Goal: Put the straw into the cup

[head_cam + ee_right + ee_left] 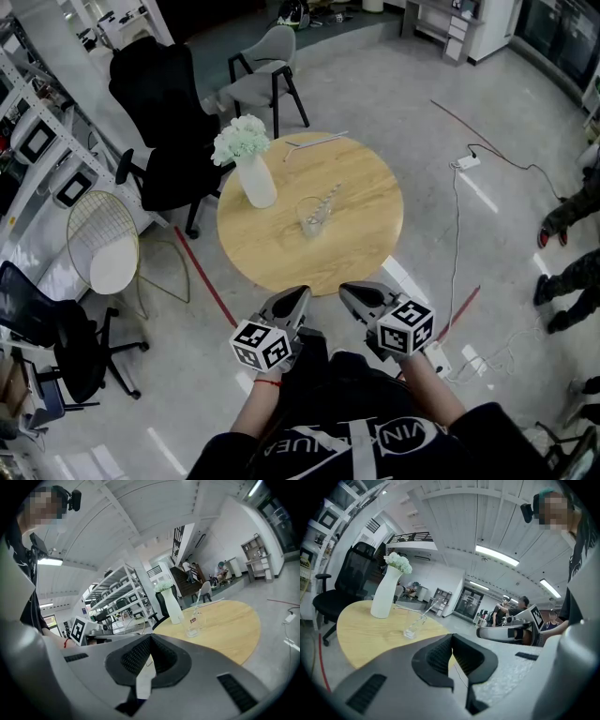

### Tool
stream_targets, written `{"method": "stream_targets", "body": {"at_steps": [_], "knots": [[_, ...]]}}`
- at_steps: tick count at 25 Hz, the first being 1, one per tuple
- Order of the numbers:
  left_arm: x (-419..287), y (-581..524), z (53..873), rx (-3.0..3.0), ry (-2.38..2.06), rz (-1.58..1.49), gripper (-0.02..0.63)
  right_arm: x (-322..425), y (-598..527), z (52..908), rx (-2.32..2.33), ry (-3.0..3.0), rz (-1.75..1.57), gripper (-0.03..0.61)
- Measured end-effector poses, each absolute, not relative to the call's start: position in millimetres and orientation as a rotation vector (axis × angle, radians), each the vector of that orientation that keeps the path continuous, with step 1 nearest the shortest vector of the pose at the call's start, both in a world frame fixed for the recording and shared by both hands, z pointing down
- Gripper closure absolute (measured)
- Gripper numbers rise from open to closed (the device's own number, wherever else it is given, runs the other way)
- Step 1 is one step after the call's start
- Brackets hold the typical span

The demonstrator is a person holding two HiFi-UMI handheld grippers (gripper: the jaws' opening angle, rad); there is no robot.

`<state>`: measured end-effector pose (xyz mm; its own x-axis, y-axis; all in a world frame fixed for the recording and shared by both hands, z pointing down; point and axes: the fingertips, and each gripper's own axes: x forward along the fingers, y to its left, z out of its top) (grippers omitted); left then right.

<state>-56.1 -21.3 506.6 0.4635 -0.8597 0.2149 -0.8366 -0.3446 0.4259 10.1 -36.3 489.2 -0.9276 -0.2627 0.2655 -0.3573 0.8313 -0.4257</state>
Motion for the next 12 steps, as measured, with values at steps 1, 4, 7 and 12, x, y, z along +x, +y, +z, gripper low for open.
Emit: {"method": "stream_targets", "body": {"at_steps": [1, 4, 7, 12], "knots": [[-55, -20, 506, 2.239, -1.412, -0.064, 0.604, 11, -35, 489, 0.483, -2.818, 0.708, 0.575], [-51, -15, 505, 2.243, -1.412, -0.062, 0.604, 12, -32, 490, 0.475, -2.822, 0.705, 0.575], [-50, -12, 505, 2.247, -1.414, -0.057, 0.604, 11, -30, 491, 0.465, -2.82, 0.704, 0.575], [-58, -7, 499, 2.245, -1.435, -0.056, 0.604, 6, -29, 486, 0.442, -2.826, 0.694, 0.575]]}}
